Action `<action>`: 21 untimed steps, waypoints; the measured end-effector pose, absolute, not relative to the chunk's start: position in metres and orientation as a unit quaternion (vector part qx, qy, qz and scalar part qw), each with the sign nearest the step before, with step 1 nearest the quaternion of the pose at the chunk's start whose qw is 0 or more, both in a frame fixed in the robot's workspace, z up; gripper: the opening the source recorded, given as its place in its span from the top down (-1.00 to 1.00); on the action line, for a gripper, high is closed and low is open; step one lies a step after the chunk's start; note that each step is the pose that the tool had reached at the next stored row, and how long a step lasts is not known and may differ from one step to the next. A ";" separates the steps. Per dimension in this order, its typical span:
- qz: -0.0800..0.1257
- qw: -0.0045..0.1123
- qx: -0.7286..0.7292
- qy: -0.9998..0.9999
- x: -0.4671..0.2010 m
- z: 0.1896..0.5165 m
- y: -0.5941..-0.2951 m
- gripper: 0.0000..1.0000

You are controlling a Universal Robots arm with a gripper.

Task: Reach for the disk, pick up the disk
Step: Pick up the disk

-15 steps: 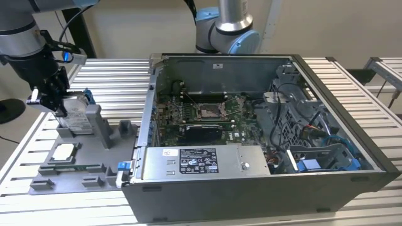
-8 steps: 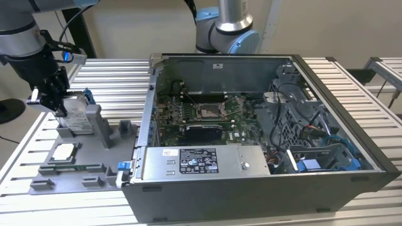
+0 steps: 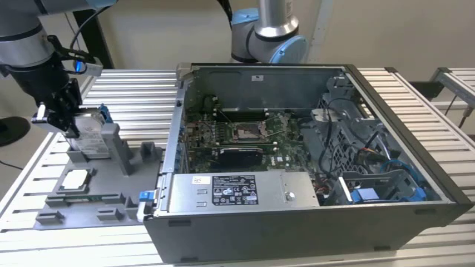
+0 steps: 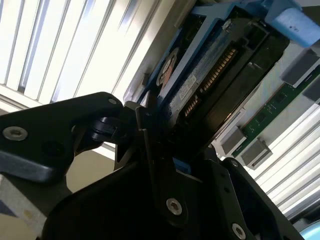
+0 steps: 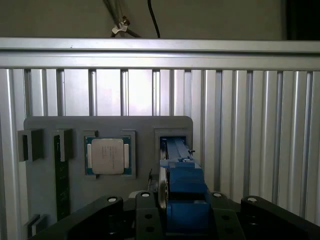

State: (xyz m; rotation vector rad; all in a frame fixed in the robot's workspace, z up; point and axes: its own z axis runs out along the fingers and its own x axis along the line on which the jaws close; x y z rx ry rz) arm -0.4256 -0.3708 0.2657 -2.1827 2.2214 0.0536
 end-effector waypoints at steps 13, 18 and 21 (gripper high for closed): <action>0.017 0.013 -0.701 0.713 -0.426 0.277 -0.371 1.00; 0.017 0.013 -0.701 0.713 -0.426 0.290 -0.371 1.00; 0.017 0.013 -0.701 0.713 -0.426 0.295 -0.371 1.00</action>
